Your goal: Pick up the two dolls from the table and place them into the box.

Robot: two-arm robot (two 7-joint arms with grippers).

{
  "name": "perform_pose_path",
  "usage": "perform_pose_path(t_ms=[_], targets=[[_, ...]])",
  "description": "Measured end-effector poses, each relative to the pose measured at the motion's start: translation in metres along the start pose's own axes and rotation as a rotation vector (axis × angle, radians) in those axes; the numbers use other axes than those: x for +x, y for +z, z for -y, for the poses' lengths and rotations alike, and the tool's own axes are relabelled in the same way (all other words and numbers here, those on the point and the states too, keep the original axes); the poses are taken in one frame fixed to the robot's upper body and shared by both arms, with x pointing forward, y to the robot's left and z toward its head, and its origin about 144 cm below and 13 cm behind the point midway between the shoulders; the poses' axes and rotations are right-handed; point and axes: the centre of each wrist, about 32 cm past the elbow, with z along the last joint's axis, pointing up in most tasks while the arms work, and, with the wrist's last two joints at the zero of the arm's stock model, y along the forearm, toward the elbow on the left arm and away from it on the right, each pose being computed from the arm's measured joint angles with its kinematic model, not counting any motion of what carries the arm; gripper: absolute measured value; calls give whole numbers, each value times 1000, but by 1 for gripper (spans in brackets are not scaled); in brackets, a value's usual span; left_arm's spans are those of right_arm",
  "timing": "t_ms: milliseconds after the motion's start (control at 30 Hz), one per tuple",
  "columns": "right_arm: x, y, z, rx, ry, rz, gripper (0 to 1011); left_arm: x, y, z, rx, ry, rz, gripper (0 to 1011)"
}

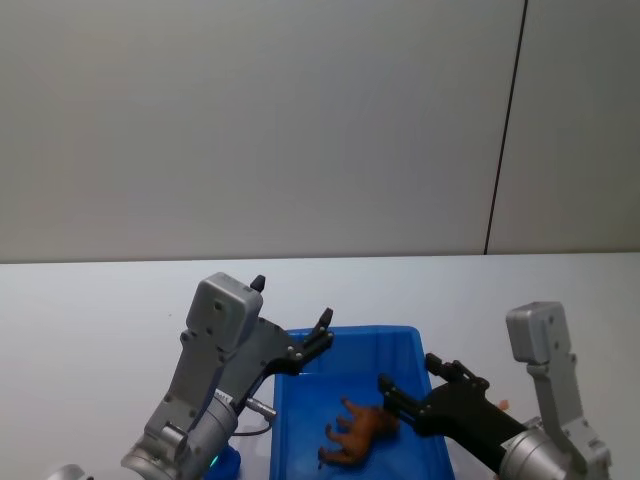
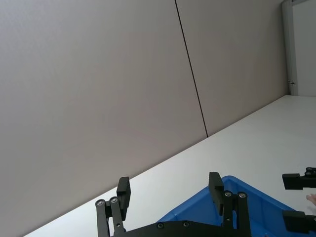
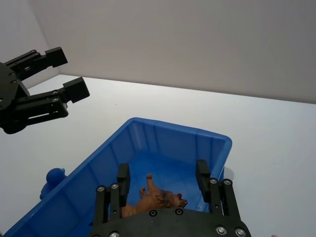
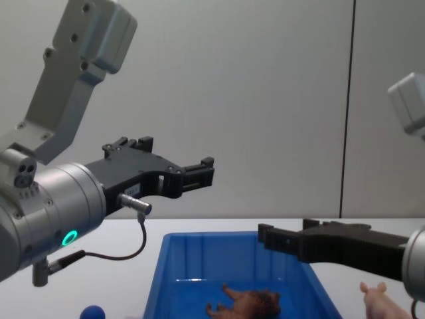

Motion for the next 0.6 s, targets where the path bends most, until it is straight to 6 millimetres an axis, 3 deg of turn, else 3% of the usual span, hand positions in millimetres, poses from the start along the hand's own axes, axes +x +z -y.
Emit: perform_pose_path(t_ms=[300,600], targets=[[-2,3,8,29,-65,37,998,0,0,0,0,0,0,1001],[-4,5,25,47,-166,68,1001,0,0,0,0,0,0,1001]])
